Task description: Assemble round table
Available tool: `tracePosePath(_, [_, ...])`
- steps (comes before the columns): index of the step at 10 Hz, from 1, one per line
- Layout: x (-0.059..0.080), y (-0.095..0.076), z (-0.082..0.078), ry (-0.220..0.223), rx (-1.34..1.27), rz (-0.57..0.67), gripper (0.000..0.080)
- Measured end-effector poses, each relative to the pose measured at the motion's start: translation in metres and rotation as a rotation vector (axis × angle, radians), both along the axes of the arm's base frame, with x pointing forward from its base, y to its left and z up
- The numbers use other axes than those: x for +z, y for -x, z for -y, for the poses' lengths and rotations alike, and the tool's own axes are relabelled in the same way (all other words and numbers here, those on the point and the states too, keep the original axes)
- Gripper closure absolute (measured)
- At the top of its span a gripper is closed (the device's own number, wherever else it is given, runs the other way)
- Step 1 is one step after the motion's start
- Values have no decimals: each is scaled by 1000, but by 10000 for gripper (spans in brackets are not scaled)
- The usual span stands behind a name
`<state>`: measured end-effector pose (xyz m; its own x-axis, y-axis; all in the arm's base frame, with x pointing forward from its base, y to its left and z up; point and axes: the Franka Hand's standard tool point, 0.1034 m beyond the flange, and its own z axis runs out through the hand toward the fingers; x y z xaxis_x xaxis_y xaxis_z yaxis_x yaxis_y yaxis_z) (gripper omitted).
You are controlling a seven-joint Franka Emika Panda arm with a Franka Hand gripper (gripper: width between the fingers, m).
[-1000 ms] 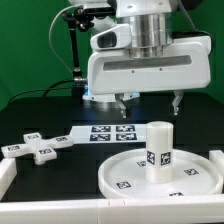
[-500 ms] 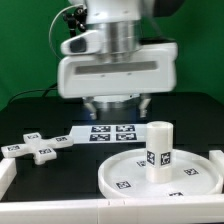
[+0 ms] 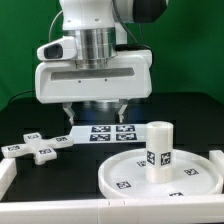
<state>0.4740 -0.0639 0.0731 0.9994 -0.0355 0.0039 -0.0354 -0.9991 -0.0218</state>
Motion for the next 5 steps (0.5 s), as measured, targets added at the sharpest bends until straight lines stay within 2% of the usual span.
tracePosePath(2, [-10, 14, 32, 17, -32, -16, 151])
tracePosePath(3, [-12, 18, 55, 29, -50, -20, 151])
tracePosePath(4, [-11, 17, 68, 35, -43, -19, 151])
tracePosePath(5, [-11, 17, 66, 34, -41, -19, 151])
